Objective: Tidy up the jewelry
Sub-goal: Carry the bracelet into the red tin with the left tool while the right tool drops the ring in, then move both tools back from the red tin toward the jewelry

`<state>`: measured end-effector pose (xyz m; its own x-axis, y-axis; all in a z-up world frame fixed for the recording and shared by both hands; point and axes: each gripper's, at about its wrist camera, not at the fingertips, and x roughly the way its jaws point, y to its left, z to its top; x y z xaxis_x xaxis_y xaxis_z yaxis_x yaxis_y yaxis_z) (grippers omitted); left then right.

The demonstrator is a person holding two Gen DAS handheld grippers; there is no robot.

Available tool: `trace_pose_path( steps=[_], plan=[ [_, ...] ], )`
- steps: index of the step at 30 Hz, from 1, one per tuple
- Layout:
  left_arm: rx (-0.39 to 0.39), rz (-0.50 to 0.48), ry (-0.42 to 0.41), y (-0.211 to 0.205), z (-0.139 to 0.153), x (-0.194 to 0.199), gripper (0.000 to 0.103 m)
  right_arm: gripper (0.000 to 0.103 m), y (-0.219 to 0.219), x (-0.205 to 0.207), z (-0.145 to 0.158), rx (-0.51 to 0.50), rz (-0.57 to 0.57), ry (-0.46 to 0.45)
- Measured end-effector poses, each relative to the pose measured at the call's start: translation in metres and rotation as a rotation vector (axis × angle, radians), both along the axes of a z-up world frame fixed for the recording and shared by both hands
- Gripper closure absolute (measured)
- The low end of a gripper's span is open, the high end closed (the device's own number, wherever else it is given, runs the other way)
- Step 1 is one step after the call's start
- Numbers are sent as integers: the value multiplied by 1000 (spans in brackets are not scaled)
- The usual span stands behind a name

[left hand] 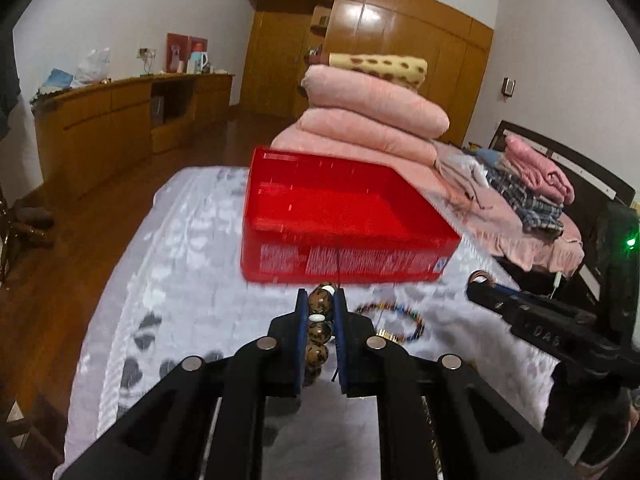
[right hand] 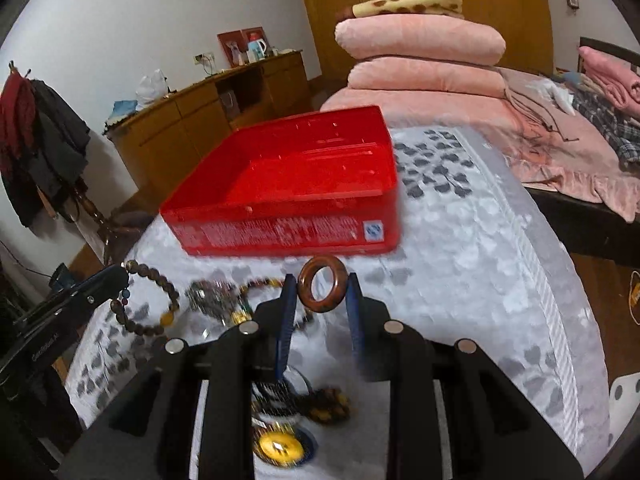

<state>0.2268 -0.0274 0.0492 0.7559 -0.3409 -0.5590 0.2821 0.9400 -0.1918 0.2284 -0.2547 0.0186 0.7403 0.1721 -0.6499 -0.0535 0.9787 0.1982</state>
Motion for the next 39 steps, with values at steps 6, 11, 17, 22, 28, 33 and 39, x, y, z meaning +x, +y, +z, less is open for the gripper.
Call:
trace_pose_path(
  steps=[6, 11, 17, 22, 28, 33, 39],
  plan=[
    [-32, 2, -50, -6, 22, 22, 91, 79, 6, 27, 13, 22, 14, -21],
    [-58, 8, -77, -14, 36, 46, 91, 79, 6, 48, 21, 37, 8, -28],
    [-91, 14, -92, -19, 44, 76, 91, 79, 4, 77, 27, 52, 3, -21],
    [-100, 10, -80, -28, 40, 99, 91, 79, 3, 99, 22, 60, -6, 4],
    [-62, 28, 5, -35, 11, 123, 91, 79, 2, 120, 6, 57, -12, 53],
    [-29, 47, 66, -37, -3, 133, 86, 54, 2, 127, -5, 33, -26, 89],
    [0, 70, 33, -33, 3, 120, 60, 48, 2, 115, 3, 23, -28, 40]
  ],
)
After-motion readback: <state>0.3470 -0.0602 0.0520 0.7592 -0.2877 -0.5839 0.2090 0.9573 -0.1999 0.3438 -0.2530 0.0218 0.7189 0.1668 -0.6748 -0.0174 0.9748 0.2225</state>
